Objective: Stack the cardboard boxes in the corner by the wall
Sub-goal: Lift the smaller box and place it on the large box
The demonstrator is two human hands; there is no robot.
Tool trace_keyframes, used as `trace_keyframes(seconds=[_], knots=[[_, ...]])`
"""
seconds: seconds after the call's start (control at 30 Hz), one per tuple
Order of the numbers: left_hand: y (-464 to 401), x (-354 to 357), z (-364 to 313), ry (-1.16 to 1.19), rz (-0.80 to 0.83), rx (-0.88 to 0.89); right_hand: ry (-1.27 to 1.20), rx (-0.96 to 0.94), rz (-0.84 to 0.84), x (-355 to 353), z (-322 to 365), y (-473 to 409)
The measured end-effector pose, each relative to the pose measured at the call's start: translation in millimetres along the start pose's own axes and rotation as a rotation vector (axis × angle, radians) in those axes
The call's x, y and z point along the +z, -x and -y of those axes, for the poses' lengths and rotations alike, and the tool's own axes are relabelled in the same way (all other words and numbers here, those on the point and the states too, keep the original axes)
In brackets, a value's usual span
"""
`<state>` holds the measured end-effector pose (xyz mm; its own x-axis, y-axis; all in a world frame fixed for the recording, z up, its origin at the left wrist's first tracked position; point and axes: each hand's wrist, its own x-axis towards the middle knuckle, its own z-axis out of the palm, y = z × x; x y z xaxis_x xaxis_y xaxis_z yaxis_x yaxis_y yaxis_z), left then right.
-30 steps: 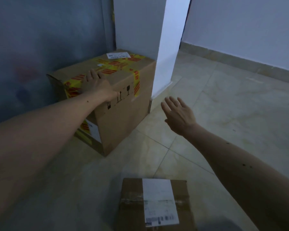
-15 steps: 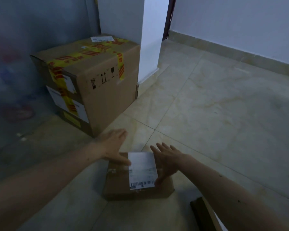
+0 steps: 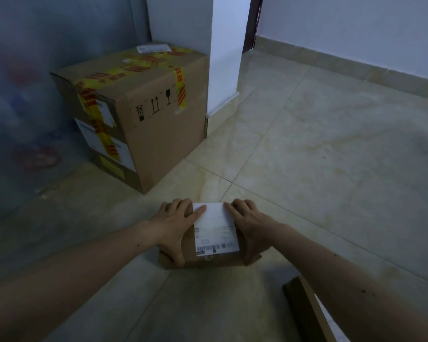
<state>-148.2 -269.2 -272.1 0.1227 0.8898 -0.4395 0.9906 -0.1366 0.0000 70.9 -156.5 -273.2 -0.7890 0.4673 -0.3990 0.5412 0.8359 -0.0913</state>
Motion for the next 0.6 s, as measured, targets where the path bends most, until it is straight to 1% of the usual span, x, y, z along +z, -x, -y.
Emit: trace_keyframes(seconds=[0.1, 0.27, 0.47, 0.6], knots=[[-2.2, -33.7, 8.1, -0.032, -0.086, -0.038, 0.031, 0.007, -0.071, -37.4, -9.3, 0.2], [-2.6, -114.7, 28.5, -0.07, -0.217, -0.142, 0.129, 0.054, -0.23, -128.3, -19.5, 0.0], [6.8, -215.1, 70.4, -0.12, -0.471, -0.214, 0.252, 0.109, -0.433, -246.2, -20.8, -10.2], [22.9, -268.0, 105.7, -0.185, -0.63, -0.274, 0.334, 0.117, -0.555, -311.4, -9.5, -32.2]])
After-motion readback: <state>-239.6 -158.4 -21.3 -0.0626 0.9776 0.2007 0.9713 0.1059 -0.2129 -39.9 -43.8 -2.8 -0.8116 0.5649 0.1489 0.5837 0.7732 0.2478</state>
